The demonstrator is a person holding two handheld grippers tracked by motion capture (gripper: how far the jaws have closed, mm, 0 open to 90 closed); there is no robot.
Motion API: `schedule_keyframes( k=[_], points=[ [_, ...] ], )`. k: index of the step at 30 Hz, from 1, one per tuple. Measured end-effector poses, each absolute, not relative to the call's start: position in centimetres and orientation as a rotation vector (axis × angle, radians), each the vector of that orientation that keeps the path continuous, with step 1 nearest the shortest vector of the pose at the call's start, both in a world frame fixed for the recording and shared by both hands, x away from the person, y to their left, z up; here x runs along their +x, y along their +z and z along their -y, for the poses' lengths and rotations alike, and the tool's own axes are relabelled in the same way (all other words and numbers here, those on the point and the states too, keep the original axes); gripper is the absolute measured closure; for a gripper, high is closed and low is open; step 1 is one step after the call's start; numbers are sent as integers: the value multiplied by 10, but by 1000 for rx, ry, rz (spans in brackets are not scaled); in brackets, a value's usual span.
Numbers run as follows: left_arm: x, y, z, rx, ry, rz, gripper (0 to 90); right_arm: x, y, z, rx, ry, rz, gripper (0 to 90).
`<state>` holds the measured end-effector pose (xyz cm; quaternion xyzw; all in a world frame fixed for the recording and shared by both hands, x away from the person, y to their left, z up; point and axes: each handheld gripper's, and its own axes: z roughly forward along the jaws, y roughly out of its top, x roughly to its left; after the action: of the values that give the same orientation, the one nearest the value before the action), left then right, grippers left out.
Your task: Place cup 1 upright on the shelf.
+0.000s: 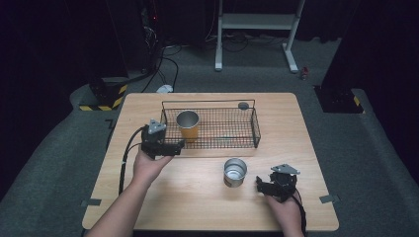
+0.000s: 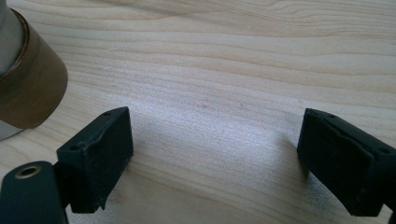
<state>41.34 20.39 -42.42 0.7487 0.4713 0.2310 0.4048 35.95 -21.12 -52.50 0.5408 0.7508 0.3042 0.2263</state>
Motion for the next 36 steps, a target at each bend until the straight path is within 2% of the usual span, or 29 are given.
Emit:
schedule_keyframes(
  k=[16, 36],
  points=[
    [383, -449, -232, 1877, 553, -1222, 31, 360, -525, 211, 1487, 841, -2073, 103],
    [364, -518, -236, 2020, 466, -1237, 47, 358, -525, 211, 1478, 840, -2078, 102]
  ],
)
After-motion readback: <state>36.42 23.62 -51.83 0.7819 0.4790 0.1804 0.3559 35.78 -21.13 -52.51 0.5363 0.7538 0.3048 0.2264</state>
